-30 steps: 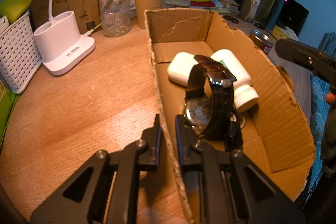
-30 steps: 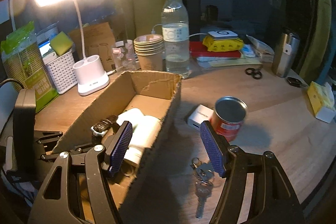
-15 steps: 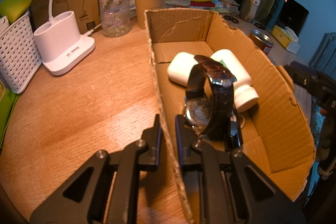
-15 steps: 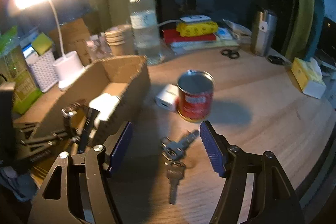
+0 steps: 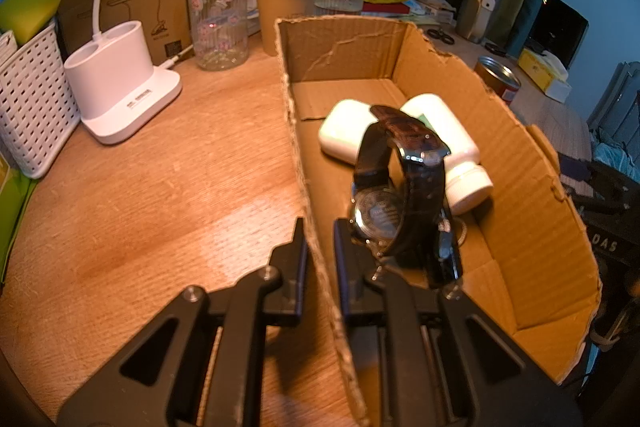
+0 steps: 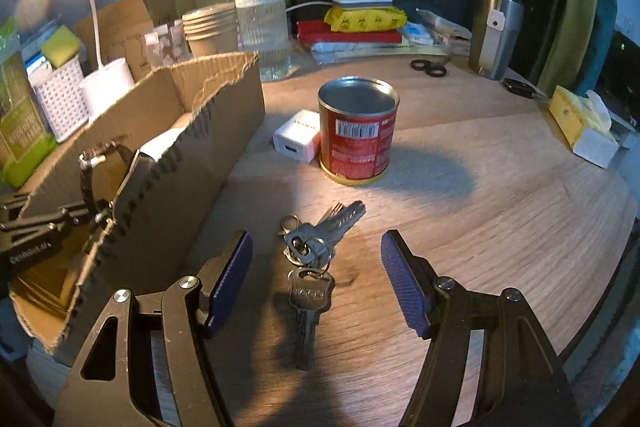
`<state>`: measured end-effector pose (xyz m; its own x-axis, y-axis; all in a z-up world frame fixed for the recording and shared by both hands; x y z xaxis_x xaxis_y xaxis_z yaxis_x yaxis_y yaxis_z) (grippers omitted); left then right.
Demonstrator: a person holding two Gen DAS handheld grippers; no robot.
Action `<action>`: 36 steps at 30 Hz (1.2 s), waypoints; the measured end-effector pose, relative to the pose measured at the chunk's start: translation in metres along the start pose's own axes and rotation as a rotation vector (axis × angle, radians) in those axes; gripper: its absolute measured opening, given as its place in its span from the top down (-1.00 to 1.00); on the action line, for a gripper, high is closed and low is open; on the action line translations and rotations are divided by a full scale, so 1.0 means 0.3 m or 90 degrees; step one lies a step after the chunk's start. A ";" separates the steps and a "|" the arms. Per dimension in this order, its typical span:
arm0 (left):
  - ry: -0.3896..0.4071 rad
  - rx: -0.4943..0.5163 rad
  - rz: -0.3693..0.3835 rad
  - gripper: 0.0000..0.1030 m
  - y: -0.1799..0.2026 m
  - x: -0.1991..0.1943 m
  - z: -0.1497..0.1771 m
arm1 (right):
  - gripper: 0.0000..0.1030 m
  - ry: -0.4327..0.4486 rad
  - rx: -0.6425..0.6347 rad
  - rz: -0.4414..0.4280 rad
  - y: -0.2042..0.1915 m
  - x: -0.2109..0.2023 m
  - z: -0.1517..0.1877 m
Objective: Organize rigid objects
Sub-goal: 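Move the right gripper to the silver keys beside the red tin, then close the right gripper on the keys and lift them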
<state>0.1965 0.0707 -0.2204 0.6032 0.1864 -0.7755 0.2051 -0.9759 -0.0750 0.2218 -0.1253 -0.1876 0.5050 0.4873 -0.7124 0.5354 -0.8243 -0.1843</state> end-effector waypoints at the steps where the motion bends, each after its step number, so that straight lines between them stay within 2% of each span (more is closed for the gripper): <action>1: 0.000 0.000 0.000 0.74 0.000 0.000 0.000 | -0.36 -0.001 0.001 0.000 0.000 0.003 0.002; 3: 0.000 0.000 0.000 0.74 0.000 0.000 0.000 | -0.36 -0.006 0.001 0.000 0.000 0.013 0.008; 6: 0.000 0.000 0.000 0.74 0.000 0.000 0.000 | -0.22 -0.015 0.000 0.001 0.004 0.024 0.013; 20: 0.000 0.000 0.000 0.74 0.000 0.000 0.000 | -0.20 -0.029 -0.005 0.006 0.009 0.067 0.007; 21: 0.000 0.000 0.000 0.74 0.000 0.000 0.000 | -0.17 -0.028 -0.005 0.008 0.011 0.069 0.005; 25: 0.000 0.000 0.000 0.74 0.001 0.000 0.000 | 0.25 -0.020 0.001 0.010 0.021 0.065 0.001; 28: 0.000 0.000 0.000 0.74 0.001 0.000 0.000 | 0.45 -0.018 0.005 0.008 0.025 0.063 0.000; 36: 0.000 0.000 0.000 0.74 0.000 0.000 0.000 | 0.45 -0.007 -0.012 0.006 0.010 0.052 0.003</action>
Point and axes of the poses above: each gripper's, at about its wrist camera, not at the fingertips, and x roughly the way its jaws point, y to its right, z to its underside, the point moved 7 cm from there along x, roughly the way its jaws point, and after that the axes turned 14 degrees about -z, right-handed, at the moved point
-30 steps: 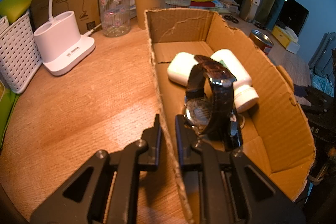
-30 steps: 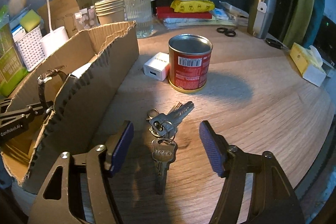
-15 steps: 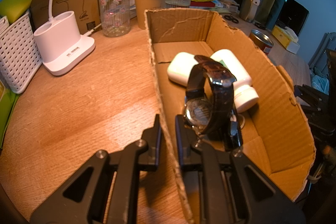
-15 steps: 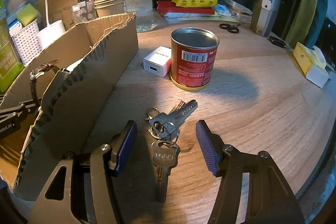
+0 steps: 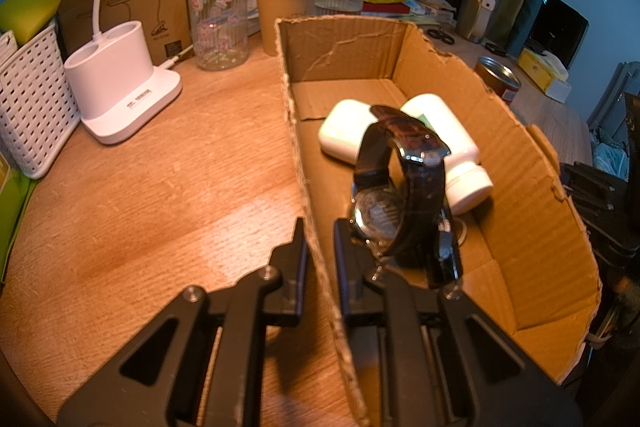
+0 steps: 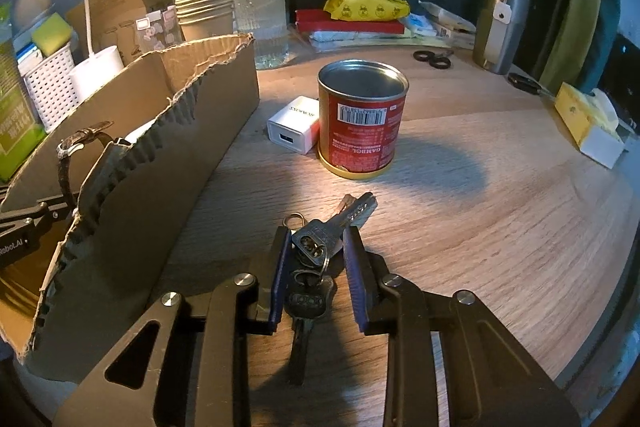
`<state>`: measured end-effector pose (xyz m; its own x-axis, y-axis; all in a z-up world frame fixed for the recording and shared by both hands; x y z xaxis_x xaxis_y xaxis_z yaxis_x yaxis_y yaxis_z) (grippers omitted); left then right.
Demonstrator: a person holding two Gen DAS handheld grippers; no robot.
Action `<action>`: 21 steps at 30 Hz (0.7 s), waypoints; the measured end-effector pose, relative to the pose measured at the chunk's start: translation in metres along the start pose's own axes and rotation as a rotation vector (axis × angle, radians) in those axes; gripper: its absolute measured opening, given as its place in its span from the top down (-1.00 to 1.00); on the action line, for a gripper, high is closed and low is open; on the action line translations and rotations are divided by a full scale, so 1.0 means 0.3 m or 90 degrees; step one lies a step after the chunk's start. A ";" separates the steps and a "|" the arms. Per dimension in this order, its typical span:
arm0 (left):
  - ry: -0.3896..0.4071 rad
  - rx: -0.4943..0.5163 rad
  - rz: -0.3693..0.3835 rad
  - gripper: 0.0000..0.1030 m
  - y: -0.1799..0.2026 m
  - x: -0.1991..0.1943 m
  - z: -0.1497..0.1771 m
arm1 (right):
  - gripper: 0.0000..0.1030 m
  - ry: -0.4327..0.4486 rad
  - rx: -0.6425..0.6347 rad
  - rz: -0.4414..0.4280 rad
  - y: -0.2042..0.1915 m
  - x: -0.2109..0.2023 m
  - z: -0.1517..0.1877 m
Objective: Organize rigid objects
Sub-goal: 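Close the right gripper on the keys and lift them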
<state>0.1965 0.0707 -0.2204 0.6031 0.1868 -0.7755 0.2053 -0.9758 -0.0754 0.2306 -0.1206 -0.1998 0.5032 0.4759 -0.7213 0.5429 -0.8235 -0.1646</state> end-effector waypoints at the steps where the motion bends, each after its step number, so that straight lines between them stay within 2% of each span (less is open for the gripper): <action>1: 0.000 0.000 0.000 0.74 0.000 0.000 0.000 | 0.46 0.002 -0.001 -0.001 -0.002 -0.003 0.000; 21: 0.000 0.000 0.000 0.74 0.000 0.000 0.000 | 0.46 0.044 -0.006 -0.014 -0.032 -0.095 -0.047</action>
Point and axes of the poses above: each gripper's, at about its wrist camera, not at the fingertips, and x roughly the way its jaws point, y to its right, z to its underside, the point moved 7 cm from there along x, roughly the way its jaws point, and after that the axes turned 14 degrees about -z, right-handed, at the moved point
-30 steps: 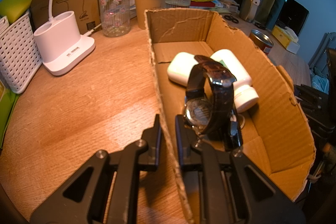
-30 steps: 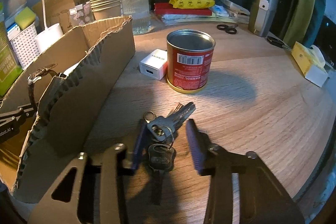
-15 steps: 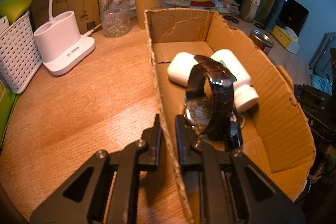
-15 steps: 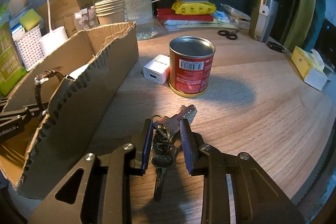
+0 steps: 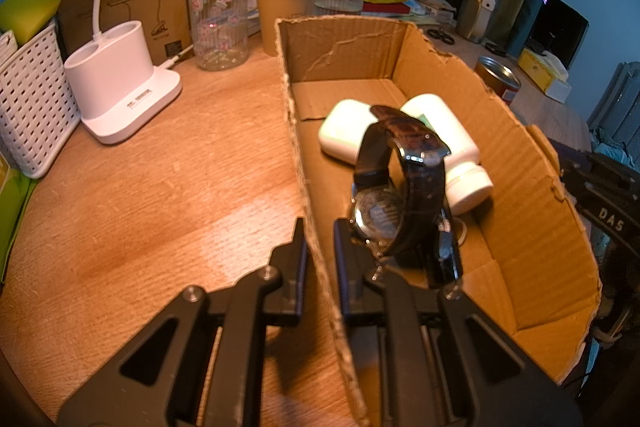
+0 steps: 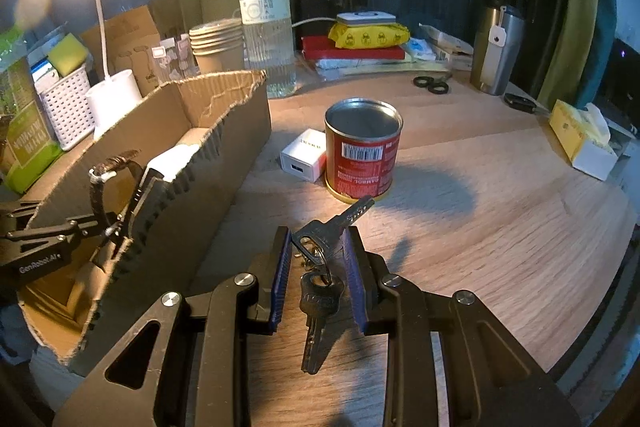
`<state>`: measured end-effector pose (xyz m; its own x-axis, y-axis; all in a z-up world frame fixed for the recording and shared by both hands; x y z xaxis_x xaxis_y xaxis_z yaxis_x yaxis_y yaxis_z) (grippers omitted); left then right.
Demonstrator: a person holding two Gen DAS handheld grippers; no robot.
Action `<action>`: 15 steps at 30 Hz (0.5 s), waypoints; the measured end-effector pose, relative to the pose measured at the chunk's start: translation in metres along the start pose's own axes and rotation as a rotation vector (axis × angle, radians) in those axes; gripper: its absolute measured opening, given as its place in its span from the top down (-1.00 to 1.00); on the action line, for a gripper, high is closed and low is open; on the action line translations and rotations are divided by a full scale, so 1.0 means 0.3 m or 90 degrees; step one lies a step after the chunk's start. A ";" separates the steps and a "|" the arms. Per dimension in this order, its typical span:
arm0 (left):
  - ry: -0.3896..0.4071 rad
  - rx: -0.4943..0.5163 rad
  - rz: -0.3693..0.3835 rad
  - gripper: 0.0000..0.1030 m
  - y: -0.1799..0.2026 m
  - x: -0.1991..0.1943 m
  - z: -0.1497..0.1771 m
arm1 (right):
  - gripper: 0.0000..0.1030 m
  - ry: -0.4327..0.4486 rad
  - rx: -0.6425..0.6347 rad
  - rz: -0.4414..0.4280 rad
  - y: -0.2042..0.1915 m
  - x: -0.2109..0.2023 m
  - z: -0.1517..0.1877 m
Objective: Organize rigid objects
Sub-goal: 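Close the right gripper on the keys and lift them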
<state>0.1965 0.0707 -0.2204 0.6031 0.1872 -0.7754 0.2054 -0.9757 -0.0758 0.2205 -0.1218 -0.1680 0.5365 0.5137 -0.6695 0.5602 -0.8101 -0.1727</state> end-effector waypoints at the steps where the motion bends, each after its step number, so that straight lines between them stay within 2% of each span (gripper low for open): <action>1: 0.000 0.000 0.000 0.74 0.001 0.000 0.000 | 0.45 0.002 -0.002 0.000 -0.004 -0.005 -0.004; 15: 0.000 0.000 0.000 0.74 0.000 0.000 0.000 | 0.45 0.037 -0.021 -0.001 -0.048 -0.076 -0.061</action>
Point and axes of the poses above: each gripper's, at about its wrist camera, not at the fingertips, and x roughly the way its jaws point, y to its right, z to its underside, the point moved 7 cm from there along x, roughly the way its jaws point, and after that the axes turned 14 degrees about -z, right-handed, at the moved point
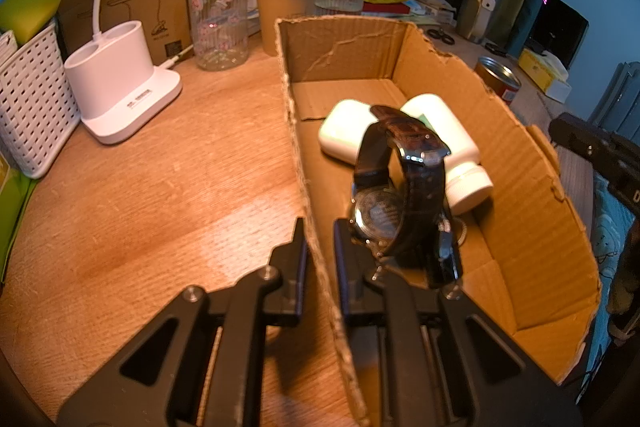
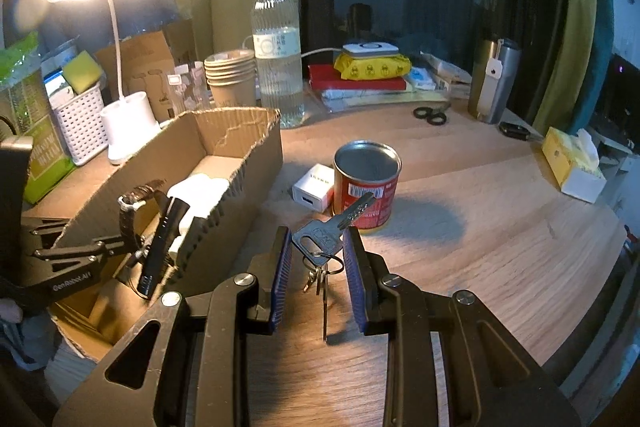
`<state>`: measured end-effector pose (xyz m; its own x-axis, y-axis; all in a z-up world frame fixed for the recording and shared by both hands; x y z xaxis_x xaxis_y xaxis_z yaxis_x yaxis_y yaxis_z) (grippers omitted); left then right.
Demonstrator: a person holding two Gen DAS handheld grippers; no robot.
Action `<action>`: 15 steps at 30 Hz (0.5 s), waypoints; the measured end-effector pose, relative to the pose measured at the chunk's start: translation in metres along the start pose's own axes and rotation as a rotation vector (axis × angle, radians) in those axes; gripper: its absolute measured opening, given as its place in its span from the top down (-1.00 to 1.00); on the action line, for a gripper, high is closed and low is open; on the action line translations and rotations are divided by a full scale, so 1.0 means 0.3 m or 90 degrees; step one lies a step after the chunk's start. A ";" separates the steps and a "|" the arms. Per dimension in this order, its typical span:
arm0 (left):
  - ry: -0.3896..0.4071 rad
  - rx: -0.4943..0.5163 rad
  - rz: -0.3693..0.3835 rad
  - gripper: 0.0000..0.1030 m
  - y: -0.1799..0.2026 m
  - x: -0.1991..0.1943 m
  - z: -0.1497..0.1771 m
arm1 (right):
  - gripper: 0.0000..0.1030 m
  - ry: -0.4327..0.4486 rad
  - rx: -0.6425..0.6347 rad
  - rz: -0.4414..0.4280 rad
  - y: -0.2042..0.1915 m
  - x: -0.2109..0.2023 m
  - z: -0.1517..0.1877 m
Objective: Organize rigid objects
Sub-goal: 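Close the right gripper on the keys and lift them, then carry the silver keys with the right gripper over the box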
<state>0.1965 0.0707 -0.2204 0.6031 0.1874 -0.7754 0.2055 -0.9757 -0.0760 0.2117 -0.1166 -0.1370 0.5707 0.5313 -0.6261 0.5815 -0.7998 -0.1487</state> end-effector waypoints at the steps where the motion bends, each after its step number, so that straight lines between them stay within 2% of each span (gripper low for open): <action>1: 0.000 0.000 0.000 0.74 0.000 0.000 0.000 | 0.45 0.002 -0.001 0.000 -0.004 -0.003 -0.004; 15: 0.000 0.000 0.000 0.74 0.000 0.000 0.000 | 0.45 0.032 -0.026 -0.009 -0.063 -0.048 -0.083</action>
<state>0.1965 0.0707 -0.2204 0.6031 0.1876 -0.7753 0.2054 -0.9757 -0.0763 0.2070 -0.1022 -0.1063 0.5901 0.5565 -0.5849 0.6123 -0.7807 -0.1250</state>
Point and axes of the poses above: each gripper's, at about its wrist camera, not at the fingertips, and x roughly the way its jaws point, y to its right, z to its underside, the point moved 7 cm from there along x, roughly the way its jaws point, and after that the axes turned 14 degrees about -z, right-handed, at the moved point
